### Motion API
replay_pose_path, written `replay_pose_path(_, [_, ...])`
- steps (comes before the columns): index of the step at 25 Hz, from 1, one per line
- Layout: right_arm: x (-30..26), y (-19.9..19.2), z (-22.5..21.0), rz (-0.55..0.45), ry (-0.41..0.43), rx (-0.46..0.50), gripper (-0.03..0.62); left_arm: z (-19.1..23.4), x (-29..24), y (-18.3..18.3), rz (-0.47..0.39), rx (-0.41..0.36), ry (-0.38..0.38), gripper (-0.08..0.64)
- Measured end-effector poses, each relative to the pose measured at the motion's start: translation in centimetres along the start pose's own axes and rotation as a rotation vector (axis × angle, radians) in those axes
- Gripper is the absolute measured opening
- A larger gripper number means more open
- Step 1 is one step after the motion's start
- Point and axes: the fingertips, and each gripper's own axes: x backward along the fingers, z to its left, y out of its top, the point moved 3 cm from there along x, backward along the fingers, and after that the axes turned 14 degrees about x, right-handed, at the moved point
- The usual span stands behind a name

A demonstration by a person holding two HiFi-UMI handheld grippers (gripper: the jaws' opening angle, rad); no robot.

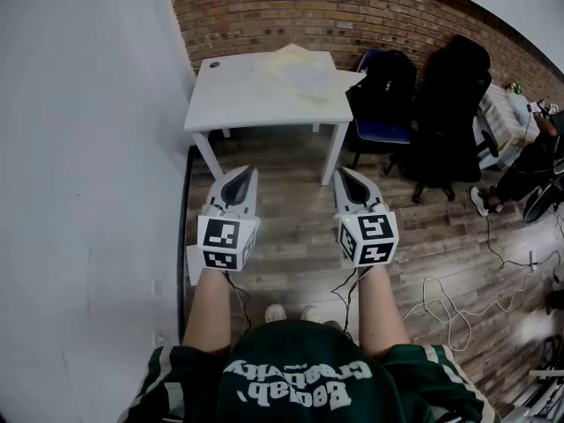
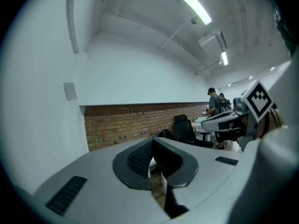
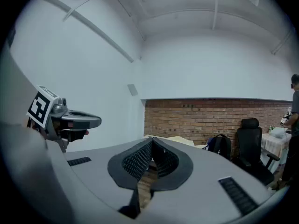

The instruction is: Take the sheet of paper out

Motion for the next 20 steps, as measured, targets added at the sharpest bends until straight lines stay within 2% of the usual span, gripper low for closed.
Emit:
replay_pose_path(11, [-0.5,0.3,0.0,0.004,0.006,-0.006,-0.008,0.3,-0.2,0.8,-0.005,-0.009,-0.008,0.000])
replay_pose_path(20, [-1.5,0.6,1.9,-0.007,0.016,0.023,-0.008,1.8,-0.2,0.5,-0.012,-0.005,-0.029,0.000])
